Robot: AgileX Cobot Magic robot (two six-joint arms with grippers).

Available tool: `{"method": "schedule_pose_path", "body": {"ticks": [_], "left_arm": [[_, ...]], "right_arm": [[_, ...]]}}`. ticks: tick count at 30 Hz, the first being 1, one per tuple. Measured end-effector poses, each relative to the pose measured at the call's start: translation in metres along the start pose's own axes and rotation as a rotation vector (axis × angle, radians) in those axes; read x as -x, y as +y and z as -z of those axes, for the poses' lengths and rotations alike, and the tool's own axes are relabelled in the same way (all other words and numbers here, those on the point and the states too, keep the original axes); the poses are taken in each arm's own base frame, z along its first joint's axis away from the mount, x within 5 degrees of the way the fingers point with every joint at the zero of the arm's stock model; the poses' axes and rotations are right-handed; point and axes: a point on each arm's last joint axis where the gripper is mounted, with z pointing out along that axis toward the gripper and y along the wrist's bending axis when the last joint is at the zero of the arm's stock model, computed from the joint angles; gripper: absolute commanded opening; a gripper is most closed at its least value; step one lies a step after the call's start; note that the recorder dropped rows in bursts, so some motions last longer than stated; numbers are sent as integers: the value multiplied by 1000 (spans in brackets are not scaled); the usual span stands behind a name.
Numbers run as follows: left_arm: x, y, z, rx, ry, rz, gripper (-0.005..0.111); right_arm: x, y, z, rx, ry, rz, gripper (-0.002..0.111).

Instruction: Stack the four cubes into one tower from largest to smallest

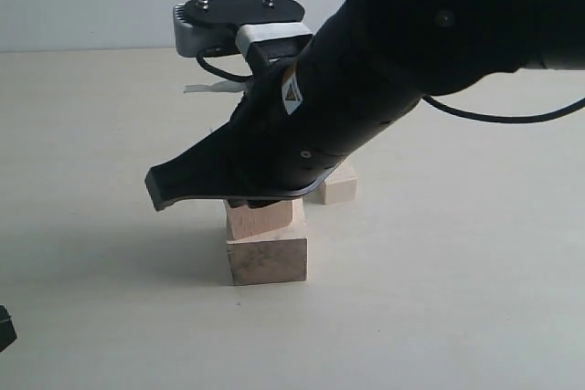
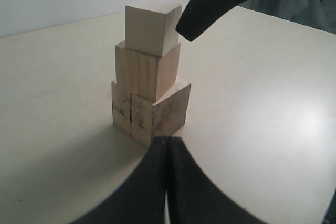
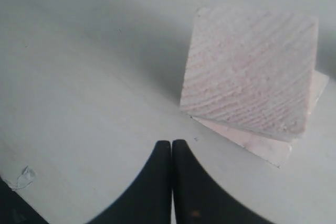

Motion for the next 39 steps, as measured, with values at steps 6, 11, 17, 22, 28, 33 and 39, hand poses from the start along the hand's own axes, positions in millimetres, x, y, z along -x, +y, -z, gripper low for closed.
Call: {"method": "schedule_pose_path", "body": {"ticks": [6, 11, 17, 22, 28, 33, 39], "left_arm": [[0, 0, 0, 0, 0, 0, 0], [0, 0, 0, 0, 0, -2, 0], [0, 0, 0, 0, 0, -2, 0], [0, 0, 0, 0, 0, -2, 0], [0, 0, 0, 0, 0, -2, 0], [0, 0, 0, 0, 0, -2, 0], [0, 0, 0, 0, 0, -2, 0]], "right_arm": [[-3, -2, -11, -18, 43, -2, 0], [-2, -2, -11, -15, 32, -3, 0], [0, -5, -11, -20, 29, -13, 0], [0, -8, -11, -33, 38, -8, 0], [1, -10, -11, -41, 36, -7, 0], [0, -11, -19, -49, 49, -7, 0], [2, -11, -21, -43, 31, -7, 0]]}}
